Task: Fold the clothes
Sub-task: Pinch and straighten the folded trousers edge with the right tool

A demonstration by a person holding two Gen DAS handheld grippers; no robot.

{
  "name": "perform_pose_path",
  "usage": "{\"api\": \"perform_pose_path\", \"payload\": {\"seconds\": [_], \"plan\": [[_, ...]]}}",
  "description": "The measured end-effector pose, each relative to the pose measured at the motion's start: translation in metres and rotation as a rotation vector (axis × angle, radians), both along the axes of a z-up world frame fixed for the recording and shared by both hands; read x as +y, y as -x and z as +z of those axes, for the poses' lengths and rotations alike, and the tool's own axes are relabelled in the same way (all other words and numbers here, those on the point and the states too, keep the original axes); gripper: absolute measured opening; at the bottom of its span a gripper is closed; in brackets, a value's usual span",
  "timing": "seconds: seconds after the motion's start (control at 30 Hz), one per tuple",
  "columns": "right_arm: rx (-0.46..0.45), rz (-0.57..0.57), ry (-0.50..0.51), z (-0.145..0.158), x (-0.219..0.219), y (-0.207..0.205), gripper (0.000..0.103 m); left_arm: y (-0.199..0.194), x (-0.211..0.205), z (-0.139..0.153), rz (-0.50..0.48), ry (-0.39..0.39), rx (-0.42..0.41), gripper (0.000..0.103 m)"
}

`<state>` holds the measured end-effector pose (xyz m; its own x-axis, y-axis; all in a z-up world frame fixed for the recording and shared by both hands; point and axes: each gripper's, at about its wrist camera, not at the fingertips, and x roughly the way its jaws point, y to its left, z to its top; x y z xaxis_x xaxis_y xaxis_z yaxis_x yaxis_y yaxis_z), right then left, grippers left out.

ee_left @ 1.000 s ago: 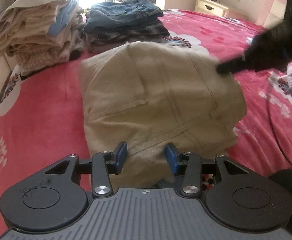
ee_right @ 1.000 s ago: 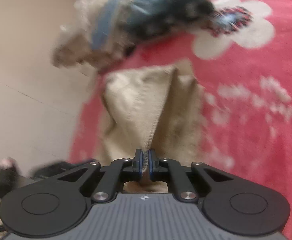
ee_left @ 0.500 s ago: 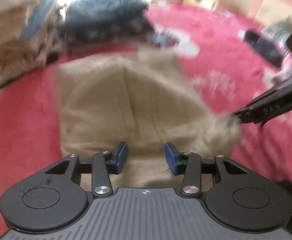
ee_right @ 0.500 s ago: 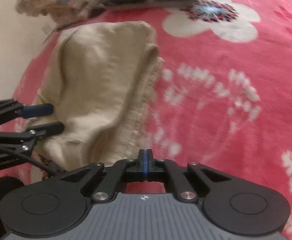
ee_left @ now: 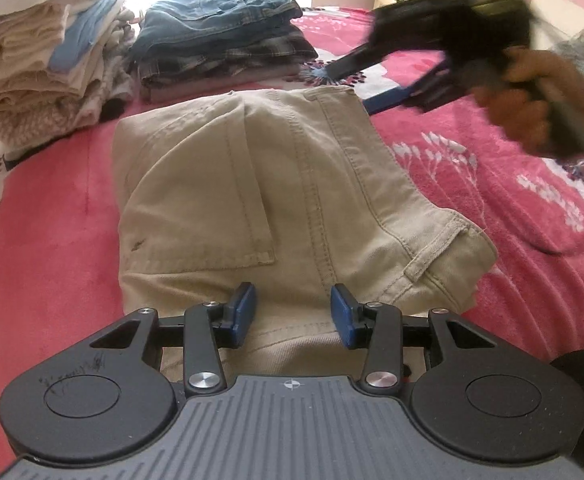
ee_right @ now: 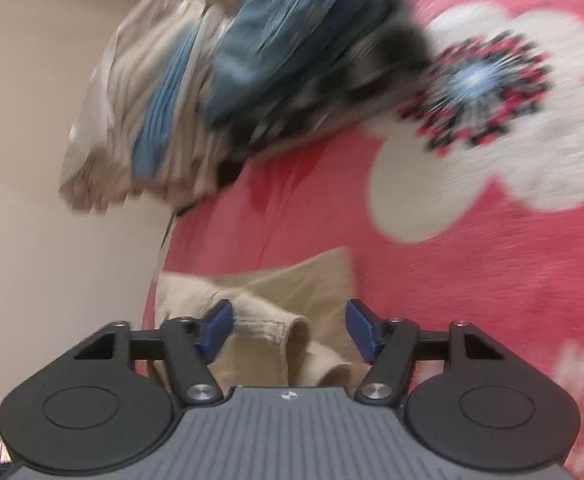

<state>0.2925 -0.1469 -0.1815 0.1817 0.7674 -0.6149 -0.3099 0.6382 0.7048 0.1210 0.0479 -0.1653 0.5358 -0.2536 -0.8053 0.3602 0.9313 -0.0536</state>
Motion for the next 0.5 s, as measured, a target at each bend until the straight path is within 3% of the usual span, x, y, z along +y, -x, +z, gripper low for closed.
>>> {"api": "perform_pose_path", "payload": {"seconds": [0.07, 0.13, 0.5], "plan": [[-0.091, 0.048, 0.004, 0.018, 0.008, 0.015, 0.021, 0.001, 0.001, 0.000, -0.009, 0.002, -0.008, 0.041], [-0.205, 0.088, 0.010, 0.045, 0.012, 0.037, 0.018, 0.002, 0.004, 0.001, -0.011, 0.007, -0.012, 0.041], [0.193, -0.071, 0.030, -0.007, -0.020, 0.014, 0.010, 0.012, 0.018, 0.009, -0.076, 0.031, 0.028, 0.041]]}}
